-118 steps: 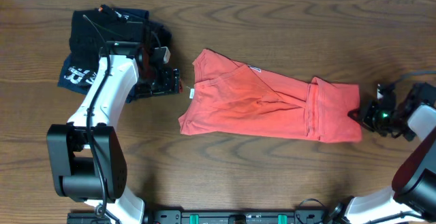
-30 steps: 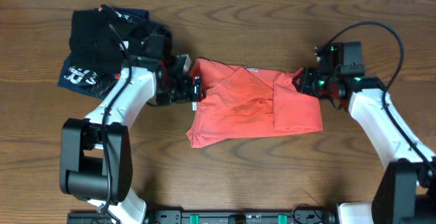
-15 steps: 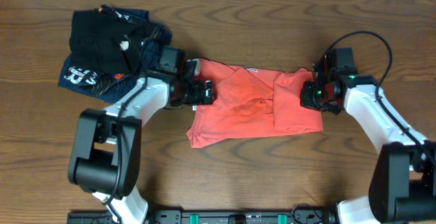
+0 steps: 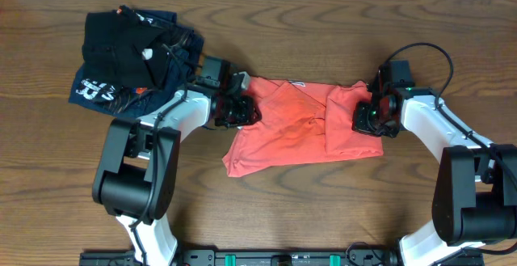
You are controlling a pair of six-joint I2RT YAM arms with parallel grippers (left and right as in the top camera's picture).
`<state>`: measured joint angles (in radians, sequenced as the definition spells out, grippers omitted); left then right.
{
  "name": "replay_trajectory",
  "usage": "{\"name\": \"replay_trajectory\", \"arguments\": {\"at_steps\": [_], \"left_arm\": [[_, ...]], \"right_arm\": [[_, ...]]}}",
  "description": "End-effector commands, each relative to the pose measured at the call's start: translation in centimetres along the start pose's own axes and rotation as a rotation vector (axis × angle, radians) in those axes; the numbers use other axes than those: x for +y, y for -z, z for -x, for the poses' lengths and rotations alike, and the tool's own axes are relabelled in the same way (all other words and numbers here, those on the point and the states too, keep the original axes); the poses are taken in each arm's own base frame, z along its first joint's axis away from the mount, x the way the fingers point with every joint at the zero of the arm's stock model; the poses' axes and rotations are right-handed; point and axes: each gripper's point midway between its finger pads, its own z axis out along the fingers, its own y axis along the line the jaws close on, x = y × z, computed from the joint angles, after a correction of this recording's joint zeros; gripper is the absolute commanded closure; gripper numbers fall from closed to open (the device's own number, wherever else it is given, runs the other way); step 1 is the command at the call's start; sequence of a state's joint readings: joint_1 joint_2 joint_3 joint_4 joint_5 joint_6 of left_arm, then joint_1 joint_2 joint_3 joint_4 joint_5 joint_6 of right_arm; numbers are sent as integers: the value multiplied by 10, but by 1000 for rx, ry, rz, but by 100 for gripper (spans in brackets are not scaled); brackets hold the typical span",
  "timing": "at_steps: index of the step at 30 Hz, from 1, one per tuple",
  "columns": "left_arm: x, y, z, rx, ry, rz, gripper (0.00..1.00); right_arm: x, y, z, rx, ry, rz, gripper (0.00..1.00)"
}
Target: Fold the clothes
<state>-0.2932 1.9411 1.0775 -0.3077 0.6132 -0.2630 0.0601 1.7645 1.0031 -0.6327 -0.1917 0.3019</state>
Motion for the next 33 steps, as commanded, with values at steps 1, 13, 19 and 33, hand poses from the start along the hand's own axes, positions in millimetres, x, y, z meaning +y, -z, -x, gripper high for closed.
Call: {"name": "replay_trajectory", "arguments": {"at_steps": [1, 13, 19, 33], "left_arm": [[25, -28, -49, 151, 69, 64, 76], [34, 110, -18, 205, -112, 478, 94], [-7, 180, 7, 161, -235, 562, 94], [-74, 126, 4, 171, -333, 469, 94]], "right_arm": [[-4, -6, -5, 21, 6, -15, 97], [5, 20, 3, -46, 18, 22, 97], [20, 60, 17, -176, 47, 76, 95], [26, 77, 23, -235, 59, 94, 95]]}}
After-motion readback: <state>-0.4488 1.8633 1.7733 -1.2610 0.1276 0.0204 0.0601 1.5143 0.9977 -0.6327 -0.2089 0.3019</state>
